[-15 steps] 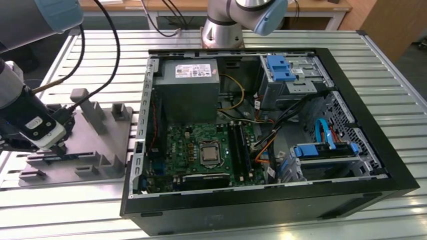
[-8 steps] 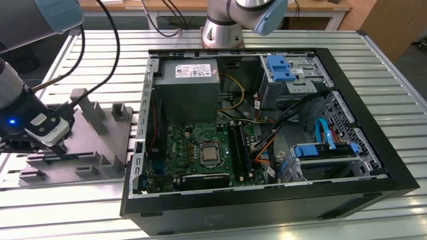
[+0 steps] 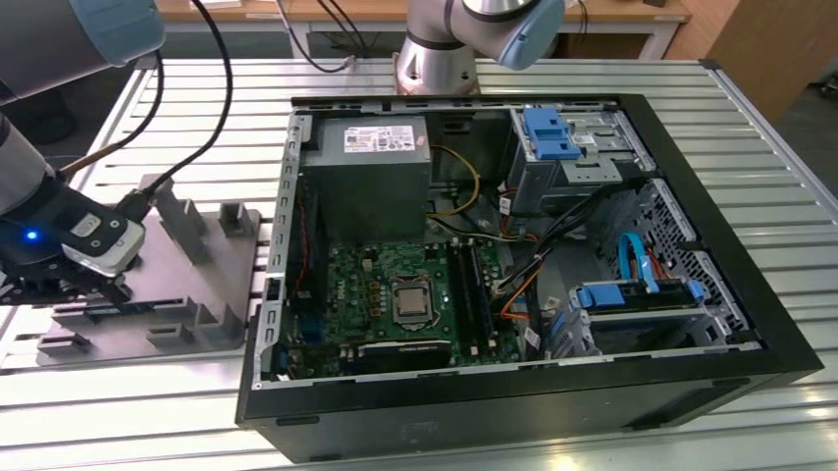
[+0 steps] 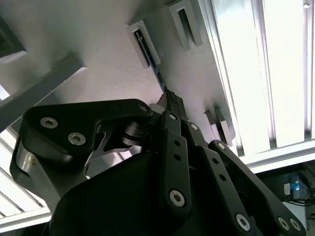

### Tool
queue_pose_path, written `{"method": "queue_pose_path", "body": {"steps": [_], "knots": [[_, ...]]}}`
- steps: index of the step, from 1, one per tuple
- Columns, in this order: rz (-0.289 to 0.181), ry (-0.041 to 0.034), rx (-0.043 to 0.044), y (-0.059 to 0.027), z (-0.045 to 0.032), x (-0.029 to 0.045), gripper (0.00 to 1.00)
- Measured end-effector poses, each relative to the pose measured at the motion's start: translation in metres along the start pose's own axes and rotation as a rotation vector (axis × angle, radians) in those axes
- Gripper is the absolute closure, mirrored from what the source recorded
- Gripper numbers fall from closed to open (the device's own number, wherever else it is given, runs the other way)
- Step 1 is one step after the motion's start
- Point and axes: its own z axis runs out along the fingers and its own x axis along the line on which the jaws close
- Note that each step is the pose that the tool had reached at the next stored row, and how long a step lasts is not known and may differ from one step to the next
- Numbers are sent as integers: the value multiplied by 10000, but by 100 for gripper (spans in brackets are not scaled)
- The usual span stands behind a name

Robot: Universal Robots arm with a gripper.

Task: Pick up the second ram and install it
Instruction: 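Pick up the second ram and move it above second insertion slot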

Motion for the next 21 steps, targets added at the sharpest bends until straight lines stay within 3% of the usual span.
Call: {"method": "queue_pose_path", "body": {"steps": [21], "knots": [[-2577,64,-49,0,0,0,90]]}}
